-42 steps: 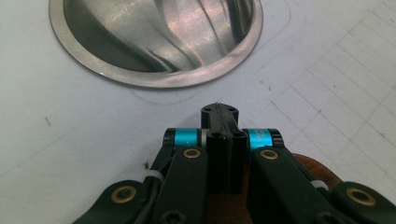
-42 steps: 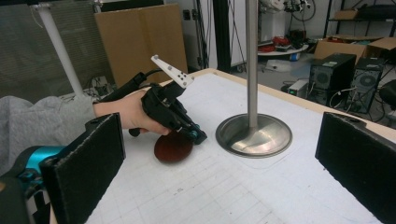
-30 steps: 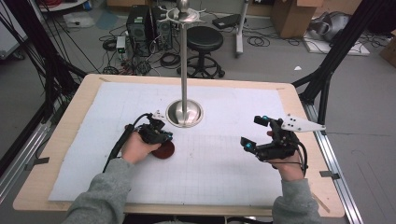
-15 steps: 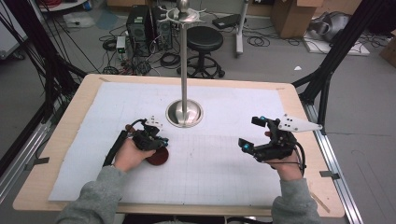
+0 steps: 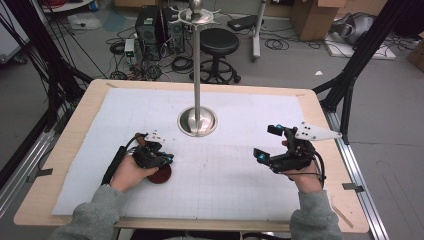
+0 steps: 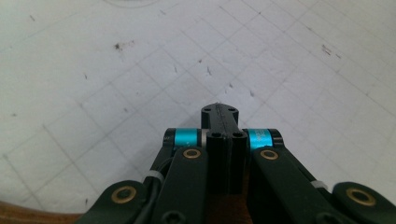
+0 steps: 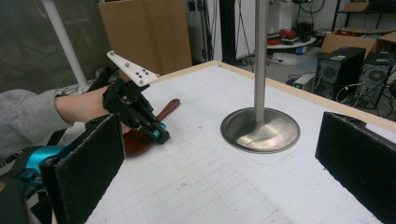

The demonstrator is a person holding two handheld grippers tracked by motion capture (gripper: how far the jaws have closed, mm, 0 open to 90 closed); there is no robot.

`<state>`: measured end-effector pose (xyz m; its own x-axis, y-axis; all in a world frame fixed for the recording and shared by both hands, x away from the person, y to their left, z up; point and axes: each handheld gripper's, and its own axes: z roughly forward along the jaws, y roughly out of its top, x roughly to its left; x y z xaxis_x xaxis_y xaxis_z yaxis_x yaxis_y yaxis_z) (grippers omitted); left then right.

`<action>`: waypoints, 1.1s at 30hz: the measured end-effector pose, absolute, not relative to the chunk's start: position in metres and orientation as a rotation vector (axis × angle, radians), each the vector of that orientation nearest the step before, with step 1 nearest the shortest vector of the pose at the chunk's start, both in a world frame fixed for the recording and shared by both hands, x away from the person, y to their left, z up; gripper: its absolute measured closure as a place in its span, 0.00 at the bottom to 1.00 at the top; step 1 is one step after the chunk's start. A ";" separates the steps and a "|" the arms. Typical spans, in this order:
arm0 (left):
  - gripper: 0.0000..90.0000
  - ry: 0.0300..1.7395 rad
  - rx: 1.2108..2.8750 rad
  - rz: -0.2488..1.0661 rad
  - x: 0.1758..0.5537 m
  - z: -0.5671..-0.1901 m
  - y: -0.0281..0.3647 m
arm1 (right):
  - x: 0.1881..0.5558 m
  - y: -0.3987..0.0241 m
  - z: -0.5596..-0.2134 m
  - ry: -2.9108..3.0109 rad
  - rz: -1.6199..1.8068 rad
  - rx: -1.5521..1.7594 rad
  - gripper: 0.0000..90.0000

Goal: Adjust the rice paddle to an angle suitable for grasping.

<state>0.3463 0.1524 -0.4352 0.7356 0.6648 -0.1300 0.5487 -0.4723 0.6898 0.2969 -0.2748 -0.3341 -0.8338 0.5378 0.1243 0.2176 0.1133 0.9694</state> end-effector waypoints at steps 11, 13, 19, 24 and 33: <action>1.00 0.860 2.173 0.236 0.325 -0.439 0.176 | 0.298 -0.273 -0.334 2.134 1.792 0.740 0.00; 1.00 0.855 2.166 0.229 0.322 -0.440 0.181 | 0.298 -0.274 -0.334 2.133 1.792 0.743 0.00; 0.99 0.863 2.164 0.204 0.315 -0.439 0.194 | 0.298 -0.274 -0.334 2.136 1.792 0.748 0.00; 1.00 0.845 2.183 0.211 0.311 -0.438 0.202 | 0.299 -0.274 -0.335 2.140 1.787 0.751 0.00; 0.99 0.797 2.200 0.199 0.304 -0.438 0.219 | 0.300 -0.271 -0.336 2.146 1.785 0.751 0.00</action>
<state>0.3041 0.2187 -0.4381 0.7918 0.6015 -0.1067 0.4804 -0.5053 0.7169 0.3002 -0.2712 -0.3358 -0.8357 0.5334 0.1308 0.2258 0.1166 0.9672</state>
